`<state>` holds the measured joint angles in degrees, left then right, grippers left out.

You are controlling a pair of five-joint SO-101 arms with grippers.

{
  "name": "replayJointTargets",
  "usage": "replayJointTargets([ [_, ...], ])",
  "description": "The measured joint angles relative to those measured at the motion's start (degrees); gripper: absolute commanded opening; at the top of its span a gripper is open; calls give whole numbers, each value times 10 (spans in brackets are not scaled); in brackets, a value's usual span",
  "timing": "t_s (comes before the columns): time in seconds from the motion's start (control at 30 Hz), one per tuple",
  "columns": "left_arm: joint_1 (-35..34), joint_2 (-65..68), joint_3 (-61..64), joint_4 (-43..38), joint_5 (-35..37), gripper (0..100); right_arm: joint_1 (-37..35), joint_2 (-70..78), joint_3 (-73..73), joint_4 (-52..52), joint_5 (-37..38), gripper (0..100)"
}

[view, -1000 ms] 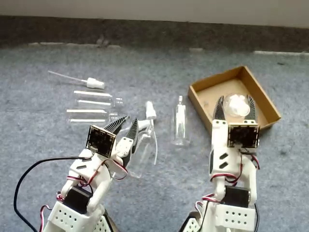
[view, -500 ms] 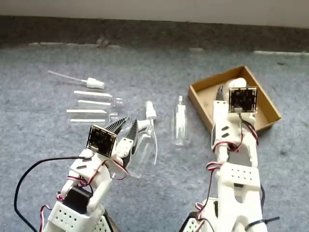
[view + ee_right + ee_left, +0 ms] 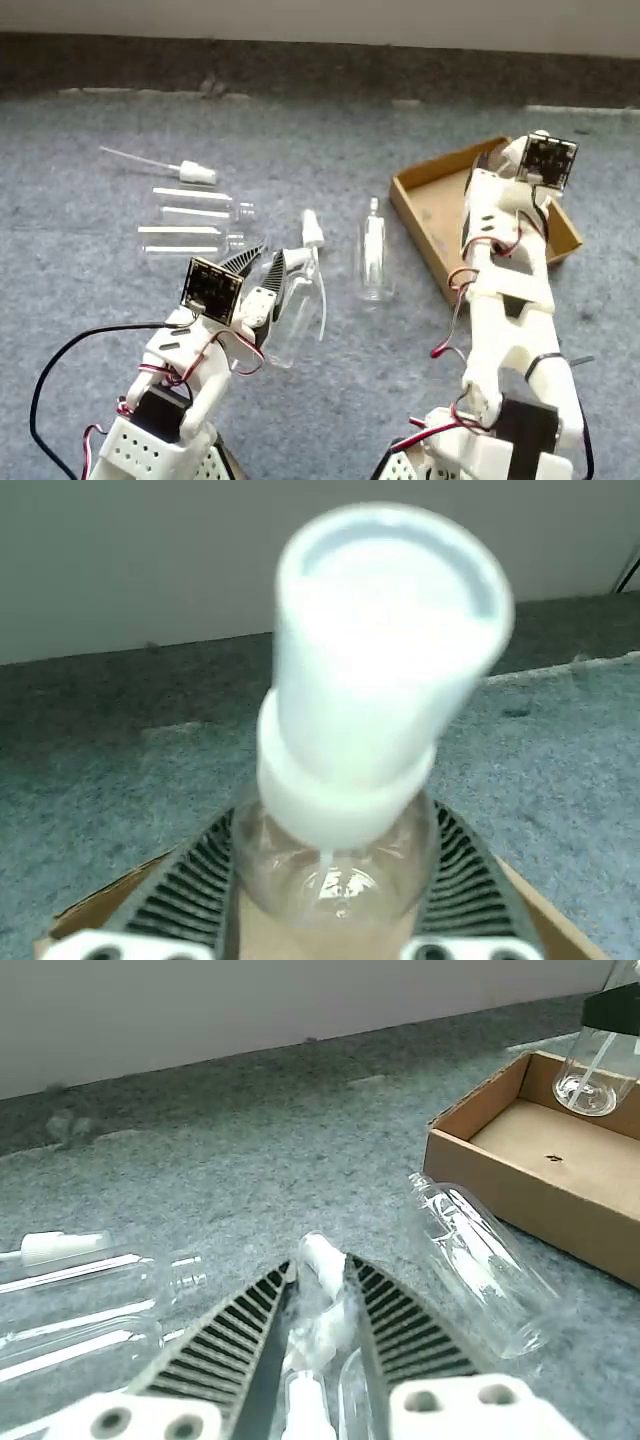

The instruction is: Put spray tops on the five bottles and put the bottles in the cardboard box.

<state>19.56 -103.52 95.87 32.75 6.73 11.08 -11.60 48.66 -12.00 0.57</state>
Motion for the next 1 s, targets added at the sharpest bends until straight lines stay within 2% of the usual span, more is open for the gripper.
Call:
replayJointTargets([
  [0.6,0,0,0,0,0,38,4,236,-193,0,-9,92],
  [0.9,0,0,0,4,0,38,4,270,-213,0,-9,98],
  [1.0,0,0,0,4,0,38,4,270,-213,0,-9,142],
])
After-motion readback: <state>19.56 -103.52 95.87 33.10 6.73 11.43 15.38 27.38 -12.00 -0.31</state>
